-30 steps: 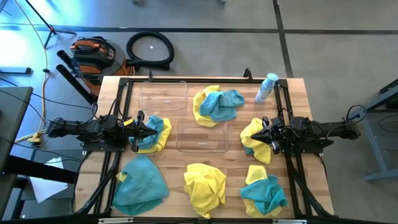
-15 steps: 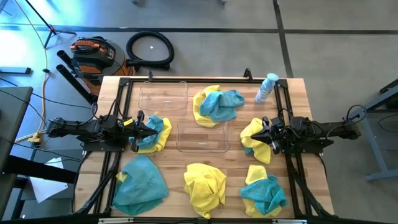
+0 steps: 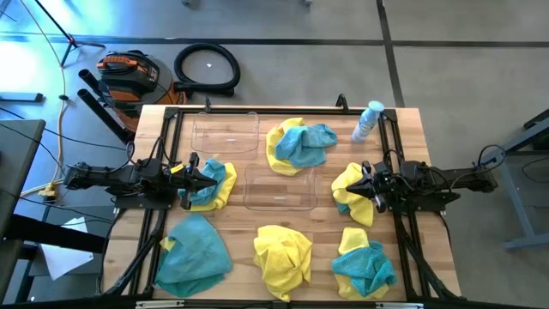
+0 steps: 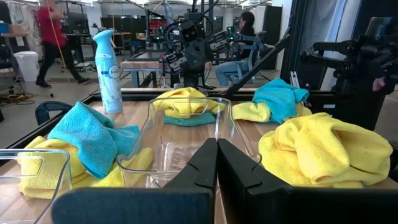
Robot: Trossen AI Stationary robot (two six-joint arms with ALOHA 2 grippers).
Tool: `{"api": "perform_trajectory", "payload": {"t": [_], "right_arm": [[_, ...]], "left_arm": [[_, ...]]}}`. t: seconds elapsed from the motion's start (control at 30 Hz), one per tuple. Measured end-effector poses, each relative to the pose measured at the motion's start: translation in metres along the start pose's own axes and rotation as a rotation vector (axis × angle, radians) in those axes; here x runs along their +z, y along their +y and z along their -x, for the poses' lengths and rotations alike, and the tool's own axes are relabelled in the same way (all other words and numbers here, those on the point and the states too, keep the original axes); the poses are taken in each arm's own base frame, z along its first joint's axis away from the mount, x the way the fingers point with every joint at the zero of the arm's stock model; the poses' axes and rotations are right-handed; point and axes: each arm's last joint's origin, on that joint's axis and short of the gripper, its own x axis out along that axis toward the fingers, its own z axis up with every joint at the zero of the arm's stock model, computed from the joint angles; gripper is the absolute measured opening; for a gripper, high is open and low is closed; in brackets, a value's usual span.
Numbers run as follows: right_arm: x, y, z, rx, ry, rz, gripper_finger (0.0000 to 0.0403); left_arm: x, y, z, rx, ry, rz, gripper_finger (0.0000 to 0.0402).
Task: Sort microfiber towel by color & place in baskets
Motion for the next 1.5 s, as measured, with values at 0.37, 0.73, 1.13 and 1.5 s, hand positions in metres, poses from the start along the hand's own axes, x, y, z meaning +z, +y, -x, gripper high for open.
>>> {"api": "perform_trajectory", "payload": {"t": [0.37,0.73,1.13,1.5], "right_arm": [[0.0,0.0,0.0,0.0,0.0,0.005,0.0],[0.0,-0.001,0.0,-0.032,-0.014,-0.096,0.0],[0.035,0.018,0.0,-0.091,-0.05,0.05,0.0],[0.086,0.058,-0.065,-0.254,0.147,0.158,0.0]], "left_arm": [[0.0,0.0,0.0,0.0,0.0,0.0,0.0],[0.0,0.0,0.0,0.0,0.0,0.0,0.0],[0.0,0.0,0.0,0.0,0.0,0.0,0.0],[0.0,0.0,0.0,0.0,0.001,0.0,0.0]]}}
